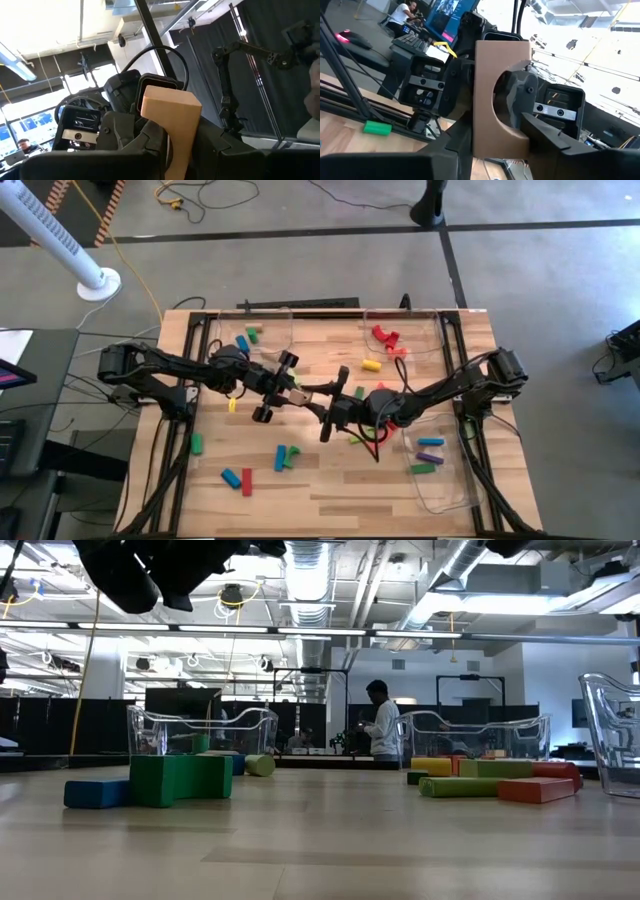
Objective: Sort blocks by size
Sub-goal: Put the brown arch block into the top right transparent bin
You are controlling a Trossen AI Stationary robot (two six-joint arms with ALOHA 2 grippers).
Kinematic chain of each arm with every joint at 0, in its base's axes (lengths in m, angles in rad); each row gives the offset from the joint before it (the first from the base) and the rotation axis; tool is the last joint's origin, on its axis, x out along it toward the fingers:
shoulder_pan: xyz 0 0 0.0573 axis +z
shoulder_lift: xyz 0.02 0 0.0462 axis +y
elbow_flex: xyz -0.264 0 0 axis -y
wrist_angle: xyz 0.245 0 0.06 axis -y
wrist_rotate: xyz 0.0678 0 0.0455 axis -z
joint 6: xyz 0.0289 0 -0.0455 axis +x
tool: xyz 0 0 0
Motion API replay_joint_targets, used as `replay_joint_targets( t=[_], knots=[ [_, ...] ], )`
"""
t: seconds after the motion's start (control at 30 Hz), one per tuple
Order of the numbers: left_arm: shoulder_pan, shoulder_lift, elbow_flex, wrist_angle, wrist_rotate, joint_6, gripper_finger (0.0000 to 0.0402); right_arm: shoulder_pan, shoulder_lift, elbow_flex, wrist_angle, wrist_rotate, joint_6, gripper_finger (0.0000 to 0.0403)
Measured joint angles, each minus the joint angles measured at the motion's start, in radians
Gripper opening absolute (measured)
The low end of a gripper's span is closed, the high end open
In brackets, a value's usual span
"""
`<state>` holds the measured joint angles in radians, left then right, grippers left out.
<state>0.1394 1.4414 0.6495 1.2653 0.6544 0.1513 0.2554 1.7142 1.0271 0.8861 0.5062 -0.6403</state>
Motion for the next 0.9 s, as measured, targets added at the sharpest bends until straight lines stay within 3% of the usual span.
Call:
replay_joint_targets(
  t=[0.47,0.8,0.9],
  knots=[
    [0.001,-0.004,0.001,-0.066,0.001,0.014,0.0062,0.021,-0.033,-0.001,-0.094,0.074,0.004,0.016],
    [0.019,-0.016,0.001,-0.109,-0.012,0.031,0.0134,0.056,-0.122,-0.001,-0.296,0.107,0.09,0.0159],
    [0.031,-0.041,0.001,-0.175,-0.025,0.028,0.0158,0.073,-0.147,-0.001,-0.36,0.168,0.093,0.0159]
  ],
)
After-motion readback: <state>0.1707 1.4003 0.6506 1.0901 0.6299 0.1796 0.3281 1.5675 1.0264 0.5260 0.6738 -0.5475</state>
